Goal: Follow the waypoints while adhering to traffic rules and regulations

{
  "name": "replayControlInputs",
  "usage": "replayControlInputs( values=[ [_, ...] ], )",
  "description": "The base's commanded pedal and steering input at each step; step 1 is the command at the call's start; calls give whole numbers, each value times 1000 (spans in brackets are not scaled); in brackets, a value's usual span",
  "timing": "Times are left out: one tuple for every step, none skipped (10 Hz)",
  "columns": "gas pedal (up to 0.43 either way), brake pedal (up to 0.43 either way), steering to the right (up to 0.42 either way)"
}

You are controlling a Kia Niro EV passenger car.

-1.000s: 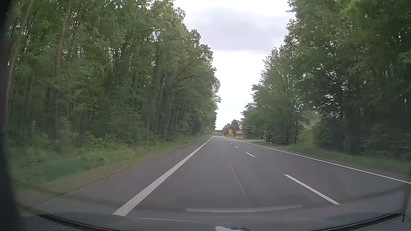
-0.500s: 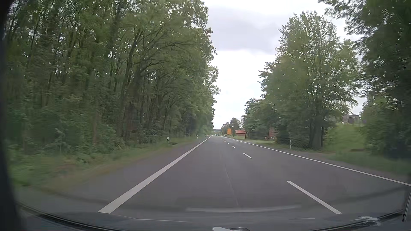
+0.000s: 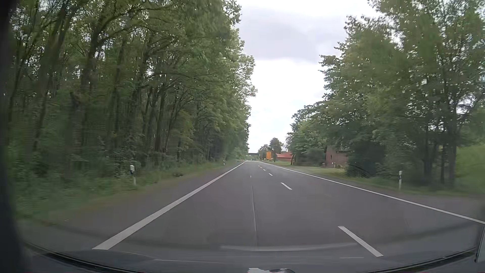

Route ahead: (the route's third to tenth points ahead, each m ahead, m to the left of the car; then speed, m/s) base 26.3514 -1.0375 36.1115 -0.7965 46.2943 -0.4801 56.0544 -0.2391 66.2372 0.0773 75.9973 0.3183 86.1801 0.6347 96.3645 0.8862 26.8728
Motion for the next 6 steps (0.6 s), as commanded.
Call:
replayControlInputs(
  values=[
    [220, 0, 7],
    [209, 0, 7],
    [197, 0, 6],
    [197, 0, 6],
    [197, 0, 5],
    [197, 0, 5]
  ],
)
